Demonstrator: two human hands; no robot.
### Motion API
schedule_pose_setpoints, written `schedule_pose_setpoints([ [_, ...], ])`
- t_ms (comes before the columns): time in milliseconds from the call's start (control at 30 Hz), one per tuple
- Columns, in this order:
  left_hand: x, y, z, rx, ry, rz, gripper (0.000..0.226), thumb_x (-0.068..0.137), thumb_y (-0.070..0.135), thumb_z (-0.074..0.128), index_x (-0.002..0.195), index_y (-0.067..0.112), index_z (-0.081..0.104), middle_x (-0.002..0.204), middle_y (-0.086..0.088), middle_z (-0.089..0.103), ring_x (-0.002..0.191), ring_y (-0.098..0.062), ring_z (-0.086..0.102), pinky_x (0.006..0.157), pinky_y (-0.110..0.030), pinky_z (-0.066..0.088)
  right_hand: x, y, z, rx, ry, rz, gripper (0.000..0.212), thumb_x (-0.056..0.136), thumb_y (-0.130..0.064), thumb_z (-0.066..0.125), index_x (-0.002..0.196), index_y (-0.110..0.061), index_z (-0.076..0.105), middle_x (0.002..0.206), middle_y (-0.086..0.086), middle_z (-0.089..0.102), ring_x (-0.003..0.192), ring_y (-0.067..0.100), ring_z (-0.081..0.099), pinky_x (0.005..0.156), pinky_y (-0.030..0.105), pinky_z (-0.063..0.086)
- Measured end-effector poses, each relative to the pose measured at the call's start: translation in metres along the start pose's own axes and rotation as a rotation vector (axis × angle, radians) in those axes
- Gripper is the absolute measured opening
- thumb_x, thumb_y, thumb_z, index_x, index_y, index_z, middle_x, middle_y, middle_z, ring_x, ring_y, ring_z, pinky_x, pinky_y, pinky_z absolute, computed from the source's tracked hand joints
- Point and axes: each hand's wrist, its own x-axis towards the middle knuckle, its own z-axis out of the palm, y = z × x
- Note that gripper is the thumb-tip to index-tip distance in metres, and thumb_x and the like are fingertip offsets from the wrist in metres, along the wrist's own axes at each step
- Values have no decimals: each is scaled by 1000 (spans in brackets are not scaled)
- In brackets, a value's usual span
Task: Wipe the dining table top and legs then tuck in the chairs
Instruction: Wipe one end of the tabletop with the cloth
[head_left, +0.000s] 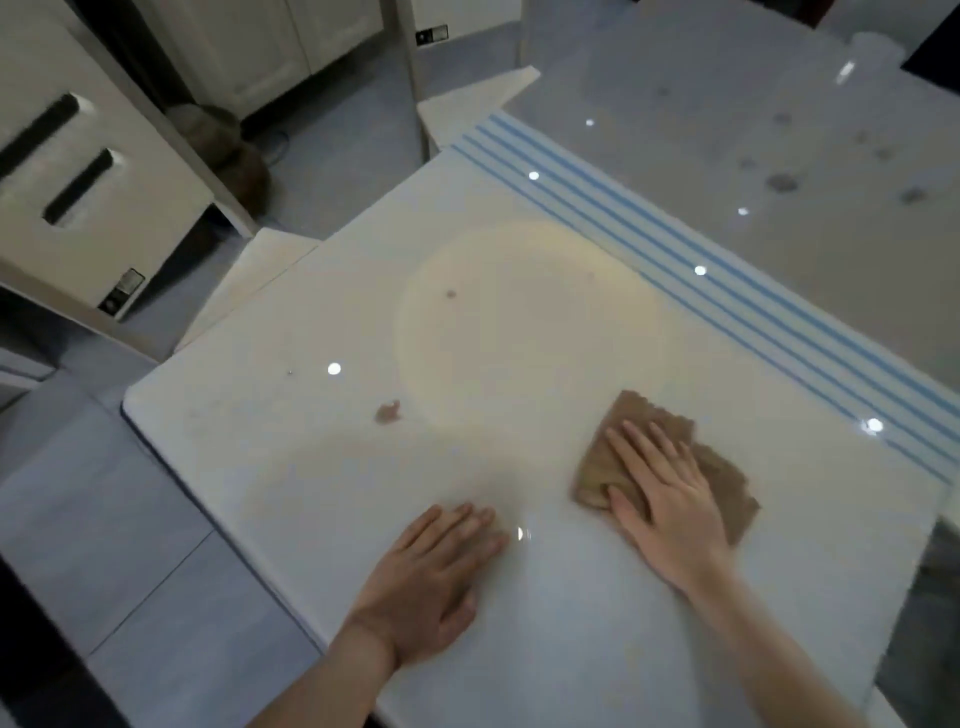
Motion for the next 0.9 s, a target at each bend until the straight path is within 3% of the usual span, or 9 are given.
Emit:
schedule_pose_setpoints([
  [133, -1, -1, 2, -27, -1, -5, 71, 78, 40, 53, 145, 30, 34, 149, 4, 41, 138, -17, 36, 115, -36, 21, 20, 86, -19, -5, 133, 576, 65, 91, -50, 28, 146, -16, 38, 151, 11, 40, 141, 31, 29, 117, 49, 21],
  [233, -1, -2, 3, 7, 31, 0, 65, 80, 41, 52, 142, 28, 40, 149, 4, 41, 137, -18, 38, 115, -36, 21, 90, 75, -24, 23, 185, 851, 73, 88, -50, 20, 150, -14, 28, 156, 11, 29, 144, 36, 20, 119, 51, 10],
  [300, -3, -2, 4, -3, 20, 1, 64, 81, 40, 50, 142, 28, 40, 150, 3, 40, 138, -19, 38, 115, -37, 20, 136, 34, -18, 54, 164, 798, 75, 86, -51, 17, 152, -16, 24, 159, 7, 23, 147, 34, 14, 119, 48, 4],
  [400, -1, -4, 4, 48, 19, 4, 66, 80, 40, 50, 144, 28, 37, 151, 2, 37, 140, -19, 35, 114, -38, 20, 162, -56, 7, 36, 112, 429, 71, 88, -52, 19, 151, -21, 27, 159, 1, 24, 148, 27, 14, 120, 44, 5],
  [533, -2, -1, 2, 33, 25, -4, 62, 83, 37, 49, 144, 28, 37, 150, 2, 39, 139, -20, 35, 115, -38, 21, 78, -115, 31, 52, 58, 42, 61, 94, -51, 33, 149, -26, 31, 156, -4, 32, 146, 23, 22, 120, 41, 10],
  [633, -1, -2, 3, 24, 65, -7, 60, 83, 35, 50, 142, 28, 39, 148, 2, 42, 139, -19, 35, 114, -37, 23, -18, -78, 26, 25, 15, -78, 59, 94, -51, 37, 149, -30, 31, 155, -9, 31, 146, 18, 24, 120, 41, 16],
  [733, -2, -2, 4, 7, 87, -5, 58, 84, 34, 47, 141, 29, 40, 149, 4, 40, 140, -17, 31, 115, -37, 21, -67, 12, 6, 11, 41, 89, 60, 93, -52, 35, 147, -28, 36, 153, -2, 38, 144, 22, 28, 118, 44, 21],
  [833, -2, -2, 5, 17, 87, 6, 58, 85, 35, 45, 142, 29, 40, 149, 3, 41, 139, -18, 33, 115, -38, 21, -60, 97, -16, 0, 144, 535, 65, 90, -52, 29, 146, -21, 39, 152, 8, 39, 142, 30, 29, 117, 50, 19],
  [900, -1, -3, 6, 17, 101, 12, 58, 84, 35, 46, 141, 28, 40, 148, 1, 42, 138, -19, 35, 115, -37, 21, -35, 109, -24, 29, 182, 762, 71, 88, -53, 22, 148, -18, 35, 154, 9, 34, 143, 33, 25, 118, 49, 13],
])
